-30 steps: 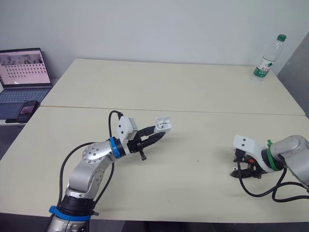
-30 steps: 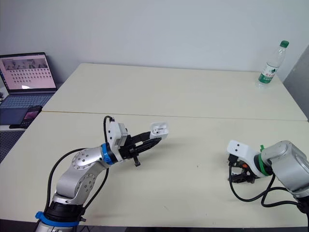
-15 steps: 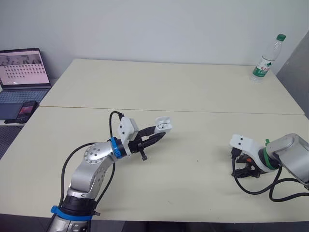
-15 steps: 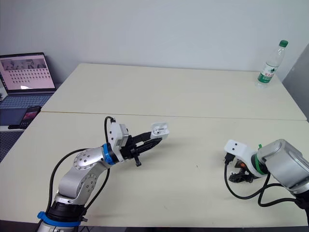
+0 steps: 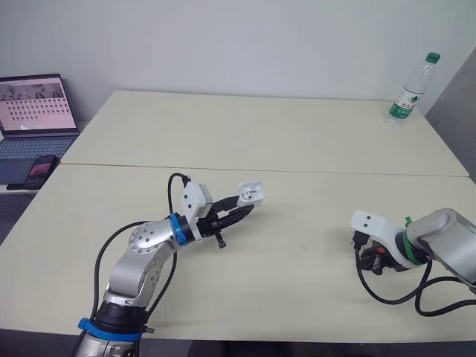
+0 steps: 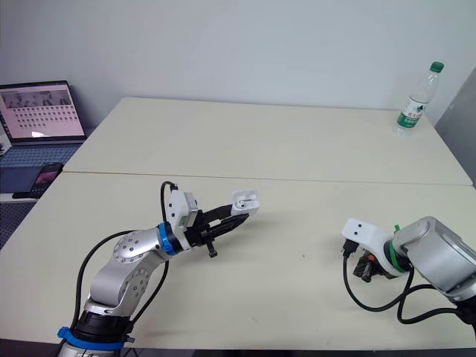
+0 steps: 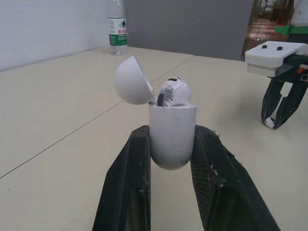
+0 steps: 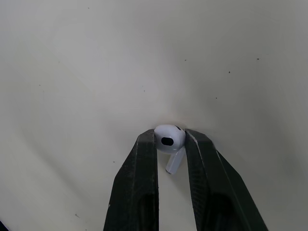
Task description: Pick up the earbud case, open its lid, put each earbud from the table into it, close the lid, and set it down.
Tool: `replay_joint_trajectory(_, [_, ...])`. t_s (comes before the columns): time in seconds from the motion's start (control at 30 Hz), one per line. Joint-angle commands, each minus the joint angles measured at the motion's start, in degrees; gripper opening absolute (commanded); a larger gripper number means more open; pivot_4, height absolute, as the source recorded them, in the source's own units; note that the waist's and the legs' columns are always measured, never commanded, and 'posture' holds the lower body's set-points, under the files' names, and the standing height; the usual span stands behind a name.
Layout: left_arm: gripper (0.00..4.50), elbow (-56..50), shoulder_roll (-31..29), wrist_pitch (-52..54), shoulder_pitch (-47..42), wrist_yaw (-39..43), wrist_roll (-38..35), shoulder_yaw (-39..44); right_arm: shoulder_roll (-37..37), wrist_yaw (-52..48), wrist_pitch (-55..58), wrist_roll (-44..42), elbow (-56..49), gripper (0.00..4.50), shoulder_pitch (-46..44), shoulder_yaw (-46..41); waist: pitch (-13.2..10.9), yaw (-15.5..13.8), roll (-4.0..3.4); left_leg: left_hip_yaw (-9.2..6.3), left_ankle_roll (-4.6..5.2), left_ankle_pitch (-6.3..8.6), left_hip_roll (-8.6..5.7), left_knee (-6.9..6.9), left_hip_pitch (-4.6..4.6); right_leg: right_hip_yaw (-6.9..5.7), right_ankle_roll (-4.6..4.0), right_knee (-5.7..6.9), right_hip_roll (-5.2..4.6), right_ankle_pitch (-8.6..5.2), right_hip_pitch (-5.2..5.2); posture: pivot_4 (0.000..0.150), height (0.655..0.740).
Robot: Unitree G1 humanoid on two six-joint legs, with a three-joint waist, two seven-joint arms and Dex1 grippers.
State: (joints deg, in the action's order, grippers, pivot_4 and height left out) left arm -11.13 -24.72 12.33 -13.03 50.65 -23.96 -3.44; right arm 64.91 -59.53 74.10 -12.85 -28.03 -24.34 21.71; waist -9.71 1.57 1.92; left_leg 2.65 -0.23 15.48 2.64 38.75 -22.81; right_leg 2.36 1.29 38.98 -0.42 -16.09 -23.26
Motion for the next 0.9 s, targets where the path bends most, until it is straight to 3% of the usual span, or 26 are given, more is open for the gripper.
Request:
replay_joint_trajectory(0.03, [0.77, -0.67, 0.42, -1.14, -0.94, -0.02, -0.18, 0.26, 0.01, 1.26, -1.3, -0.94, -1.13, 0.44, -1.59, -1.6, 0.0, 0.0, 0.0, 0.0, 0.0, 0.0, 0.0, 0.0, 0.0, 0.0, 0.0, 0.0, 0.0, 0.0, 0.0, 0.15, 0.7362])
replay_joint_trajectory(0.23, [0.77, 0.01, 1.53, -1.07, -2.09, -0.92, 0.48, -0.46, -7.98, 4.28, -11.82, -3.65, 1.18, 0.44, -2.07, -10.78, -0.01, 0.07, 0.01, -0.02, 0.0, 0.0, 0.0, 0.01, -0.02, 0.0, 0.01, 0.0, 0.22, 0.0, -0.01, 0.15, 0.7362])
replay_joint_trajectory(0.53, [0.77, 1.52, 6.02, -0.07, -5.26, -5.17, 2.04, -2.26, -32.89, 15.68, -16.15, -16.59, 0.14, 0.44, -2.96, -30.45, -0.02, 0.04, 0.03, -0.08, 0.0, 0.0, -0.03, 0.0, -0.11, 0.0, 0.08, -0.01, 0.24, 0.06, -0.01, 0.15, 0.7362])
replay_joint_trajectory(0.7, [0.77, 3.29, 7.91, -0.54, -6.83, -5.91, 2.74, -2.99, -41.08, 21.59, -19.34, -20.26, 0.08, 0.44, -4.67, -33.77, -0.02, 0.04, 0.03, -0.09, 0.0, 0.0, -0.05, 0.0, -0.11, -0.01, 0.09, 0.02, 0.23, 0.07, -0.01, 0.15, 0.7362])
replay_joint_trajectory(0.9, [0.77, 4.96, 9.71, -0.87, -8.83, -6.18, 2.4, -3.18, -45.82, 25.7, -24.08, -21.3, 0.03, 0.44, -5.83, -31.56, -0.01, 0.06, 0.01, -0.1, 0.0, 0.0, -0.04, 0.0, -0.11, -0.02, 0.09, 0.01, 0.24, 0.07, -0.02, 0.15, 0.7362])
